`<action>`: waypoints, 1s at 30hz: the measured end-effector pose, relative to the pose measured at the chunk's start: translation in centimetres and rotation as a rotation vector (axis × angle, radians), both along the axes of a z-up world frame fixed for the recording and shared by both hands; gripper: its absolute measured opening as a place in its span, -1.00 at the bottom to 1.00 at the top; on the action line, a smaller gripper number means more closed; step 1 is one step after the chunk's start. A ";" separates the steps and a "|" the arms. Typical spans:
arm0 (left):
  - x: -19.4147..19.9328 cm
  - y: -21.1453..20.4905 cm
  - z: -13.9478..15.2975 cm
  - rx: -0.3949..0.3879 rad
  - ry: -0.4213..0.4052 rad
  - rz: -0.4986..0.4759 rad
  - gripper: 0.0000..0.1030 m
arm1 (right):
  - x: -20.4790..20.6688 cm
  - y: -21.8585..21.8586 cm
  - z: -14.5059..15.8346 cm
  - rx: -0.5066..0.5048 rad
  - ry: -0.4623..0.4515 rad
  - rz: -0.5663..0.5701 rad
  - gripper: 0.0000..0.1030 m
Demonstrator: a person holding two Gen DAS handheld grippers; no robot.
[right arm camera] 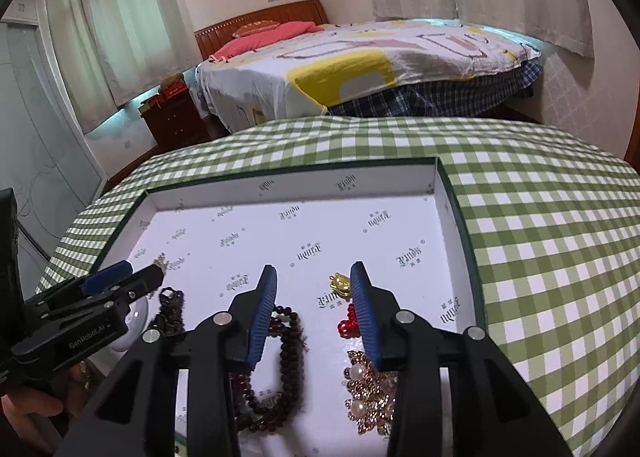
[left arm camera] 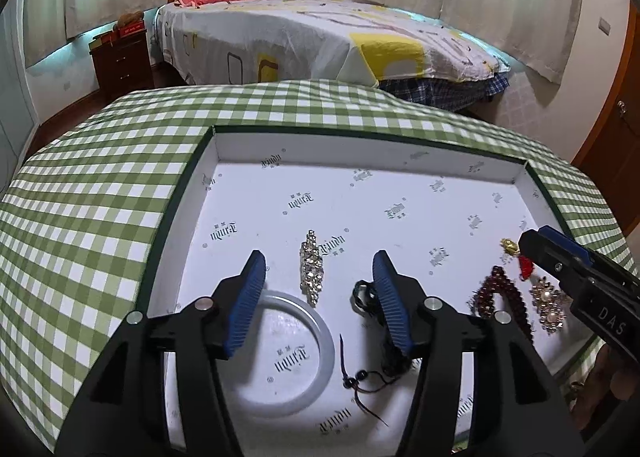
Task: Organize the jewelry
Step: 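Withdraw both tools, left over the pearl cluster, right over the red knot charm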
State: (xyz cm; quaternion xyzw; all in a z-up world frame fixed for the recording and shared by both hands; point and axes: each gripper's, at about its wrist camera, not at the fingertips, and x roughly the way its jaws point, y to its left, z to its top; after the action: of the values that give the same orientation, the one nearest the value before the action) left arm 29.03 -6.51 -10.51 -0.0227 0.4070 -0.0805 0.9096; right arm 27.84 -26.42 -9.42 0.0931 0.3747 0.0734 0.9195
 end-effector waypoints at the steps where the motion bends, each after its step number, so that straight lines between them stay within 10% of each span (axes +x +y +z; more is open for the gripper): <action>1: -0.4 0.1 0.4 -0.004 -0.012 0.000 0.16 | -0.3 0.0 0.3 -0.002 -0.007 0.000 -0.23; 16: -9.9 0.8 4.6 0.020 -0.216 0.019 0.37 | -7.8 0.6 3.4 -0.051 -0.142 -0.033 -0.21; 30: -15.9 3.1 2.4 0.040 -0.172 0.066 0.41 | -13.1 1.9 1.1 -0.077 -0.118 -0.015 -0.20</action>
State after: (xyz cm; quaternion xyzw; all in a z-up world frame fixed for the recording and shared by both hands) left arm 13.12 -3.43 -8.14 -0.0112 0.3281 -0.0440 0.9435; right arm 14.71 -24.48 -8.28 0.0558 0.3218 0.0572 0.9434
